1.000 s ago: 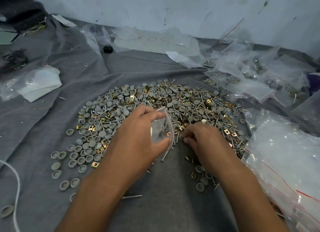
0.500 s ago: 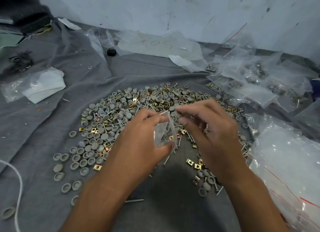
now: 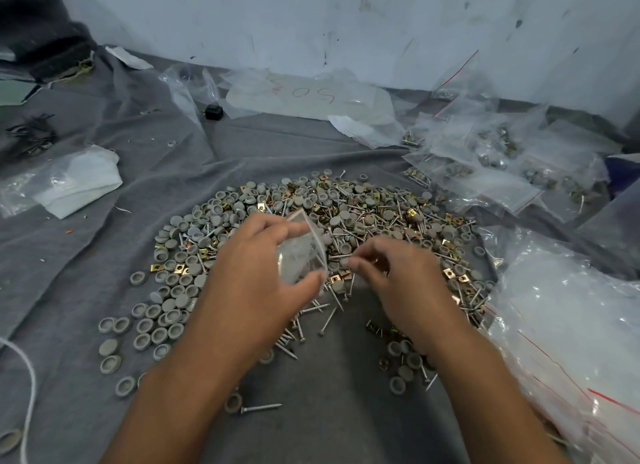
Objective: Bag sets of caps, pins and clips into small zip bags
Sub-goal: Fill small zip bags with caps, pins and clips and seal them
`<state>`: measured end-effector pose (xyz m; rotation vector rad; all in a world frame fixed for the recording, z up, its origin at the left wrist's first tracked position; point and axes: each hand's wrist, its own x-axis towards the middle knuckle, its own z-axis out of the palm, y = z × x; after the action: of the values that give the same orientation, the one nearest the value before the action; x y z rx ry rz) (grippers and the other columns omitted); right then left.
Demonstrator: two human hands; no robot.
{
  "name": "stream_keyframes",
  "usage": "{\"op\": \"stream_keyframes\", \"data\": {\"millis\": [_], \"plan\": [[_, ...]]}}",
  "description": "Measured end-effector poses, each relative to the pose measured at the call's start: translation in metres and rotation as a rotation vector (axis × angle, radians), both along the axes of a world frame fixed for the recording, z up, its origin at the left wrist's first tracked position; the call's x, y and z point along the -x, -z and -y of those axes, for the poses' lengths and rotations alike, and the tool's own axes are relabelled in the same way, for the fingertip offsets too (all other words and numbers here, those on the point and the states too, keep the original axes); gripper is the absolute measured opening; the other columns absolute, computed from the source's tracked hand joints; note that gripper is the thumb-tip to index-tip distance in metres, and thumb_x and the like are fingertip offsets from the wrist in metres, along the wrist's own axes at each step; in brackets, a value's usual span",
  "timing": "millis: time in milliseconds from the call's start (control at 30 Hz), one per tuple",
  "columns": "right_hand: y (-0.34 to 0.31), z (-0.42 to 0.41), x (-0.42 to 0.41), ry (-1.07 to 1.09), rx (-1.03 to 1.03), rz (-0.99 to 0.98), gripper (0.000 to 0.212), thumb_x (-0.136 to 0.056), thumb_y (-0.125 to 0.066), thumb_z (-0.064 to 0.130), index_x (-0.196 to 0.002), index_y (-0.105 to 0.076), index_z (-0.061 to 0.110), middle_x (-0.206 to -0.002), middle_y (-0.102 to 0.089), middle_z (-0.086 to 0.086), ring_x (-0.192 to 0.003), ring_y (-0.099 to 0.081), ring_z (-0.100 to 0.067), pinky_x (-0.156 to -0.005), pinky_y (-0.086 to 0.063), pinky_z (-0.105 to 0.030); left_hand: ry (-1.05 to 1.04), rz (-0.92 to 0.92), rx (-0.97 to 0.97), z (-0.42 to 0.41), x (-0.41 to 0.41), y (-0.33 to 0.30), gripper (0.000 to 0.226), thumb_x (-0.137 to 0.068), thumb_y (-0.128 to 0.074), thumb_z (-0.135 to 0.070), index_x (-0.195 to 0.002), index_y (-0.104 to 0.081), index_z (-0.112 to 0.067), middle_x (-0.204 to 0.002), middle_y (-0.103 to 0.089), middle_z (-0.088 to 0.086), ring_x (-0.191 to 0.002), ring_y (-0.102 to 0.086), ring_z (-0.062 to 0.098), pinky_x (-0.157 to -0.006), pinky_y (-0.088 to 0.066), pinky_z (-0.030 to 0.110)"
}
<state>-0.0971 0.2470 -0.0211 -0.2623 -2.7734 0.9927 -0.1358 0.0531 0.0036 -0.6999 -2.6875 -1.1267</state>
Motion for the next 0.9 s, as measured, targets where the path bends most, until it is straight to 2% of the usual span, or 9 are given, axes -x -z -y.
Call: {"op": "stream_keyframes", "data": {"millis": [67,133,200,367,533,667,733,833,900], "plan": [[0.012,0.005,0.003,0.023,-0.102,0.137,0.009,-0.097,-0.066,0.032,-0.107,-0.067,0.033,-0.102,-0.061,0.016,-0.092,-0.056,0.002,-0.078,-0.046,-0.018,-0.019,-0.001,-0.017,0.002,0.001,-0.001,0.065,-0.067,-0.064,-0.049,-0.128,-0.062,-0.028,-0.101,-0.040,-0.030,-0.094,-0.043,-0.014,-0.071,-0.034,0.009],[0.018,0.008,0.005,0.020,-0.192,0.173,0.018,-0.098,-0.064,0.022,-0.114,-0.067,0.030,-0.111,-0.059,0.009,-0.106,-0.055,-0.011,-0.089,-0.050,-0.033,-0.030,-0.005,-0.019,0.002,0.001,-0.002,0.064,-0.067,-0.064,-0.049,-0.127,-0.063,-0.027,-0.104,-0.044,-0.024,-0.094,-0.044,-0.014,-0.071,-0.034,0.008],[0.017,0.008,0.008,-0.013,-0.239,0.157,0.028,-0.097,-0.063,0.017,-0.120,-0.066,0.033,-0.113,-0.056,0.008,-0.107,-0.055,-0.014,-0.090,-0.050,-0.037,-0.035,-0.004,-0.012,0.002,0.001,-0.002,0.064,-0.067,-0.064,-0.049,-0.126,-0.064,-0.026,-0.107,-0.046,-0.021,-0.091,-0.045,-0.011,-0.073,-0.034,0.007],[0.015,0.010,0.009,-0.056,-0.265,0.146,0.030,-0.098,-0.063,0.029,-0.127,-0.063,0.037,-0.113,-0.055,0.009,-0.108,-0.055,-0.014,-0.089,-0.051,-0.037,-0.032,-0.006,0.004,0.005,0.000,-0.001,0.063,-0.068,-0.064,-0.051,-0.128,-0.063,-0.028,-0.108,-0.046,-0.023,-0.095,-0.045,-0.014,-0.071,-0.035,0.009],[0.019,0.012,0.010,-0.001,-0.269,0.118,0.023,-0.096,-0.068,0.033,-0.119,-0.065,0.032,-0.111,-0.057,0.008,-0.102,-0.058,-0.013,-0.082,-0.050,-0.032,-0.026,-0.013,0.017,0.004,-0.001,-0.002,0.064,-0.069,-0.064,-0.052,-0.129,-0.062,-0.029,-0.106,-0.046,-0.026,-0.093,-0.045,-0.014,-0.069,-0.036,0.010],[0.021,0.012,0.007,0.022,-0.301,0.050,0.008,-0.100,-0.061,0.031,-0.105,-0.067,0.027,-0.100,-0.056,0.009,-0.089,-0.055,-0.012,-0.072,-0.047,-0.029,-0.015,-0.008,0.010,0.002,-0.003,-0.003,0.063,-0.070,-0.064,-0.052,-0.128,-0.062,-0.028,-0.104,-0.043,-0.031,-0.094,-0.045,-0.014,-0.075,-0.041,0.016],[0.023,0.011,0.005,0.023,-0.314,0.032,0.009,-0.102,-0.056,0.030,-0.100,-0.065,0.028,-0.098,-0.055,0.010,-0.087,-0.055,-0.012,-0.072,-0.049,-0.029,-0.013,-0.009,0.016,0.002,-0.002,-0.004,0.065,-0.069,-0.063,-0.052,-0.129,-0.061,-0.028,-0.104,-0.042,-0.033,-0.094,-0.045,-0.013,-0.075,-0.041,0.016],[0.024,0.007,0.004,-0.004,-0.322,0.051,0.010,-0.104,-0.053,0.029,-0.100,-0.061,0.031,-0.100,-0.053,0.011,-0.091,-0.055,-0.012,-0.074,-0.049,-0.029,-0.012,-0.007,0.022,0.002,-0.002,-0.004,0.066,-0.069,-0.062,-0.053,-0.130,-0.060,-0.029,-0.102,-0.040,-0.033,-0.094,-0.044,-0.015,-0.074,-0.039,0.013],[0.023,0.006,0.004,-0.033,-0.309,0.086,0.013,-0.103,-0.055,0.032,-0.114,-0.061,0.034,-0.110,-0.053,0.011,-0.102,-0.055,-0.012,-0.081,-0.050,-0.031,-0.011,-0.008,0.019,0.001,-0.002,-0.004,0.066,-0.069,-0.063,-0.053,-0.130,-0.060,-0.029,-0.102,-0.040,-0.034,-0.095,-0.043,-0.016,-0.073,-0.038,0.011]]}}
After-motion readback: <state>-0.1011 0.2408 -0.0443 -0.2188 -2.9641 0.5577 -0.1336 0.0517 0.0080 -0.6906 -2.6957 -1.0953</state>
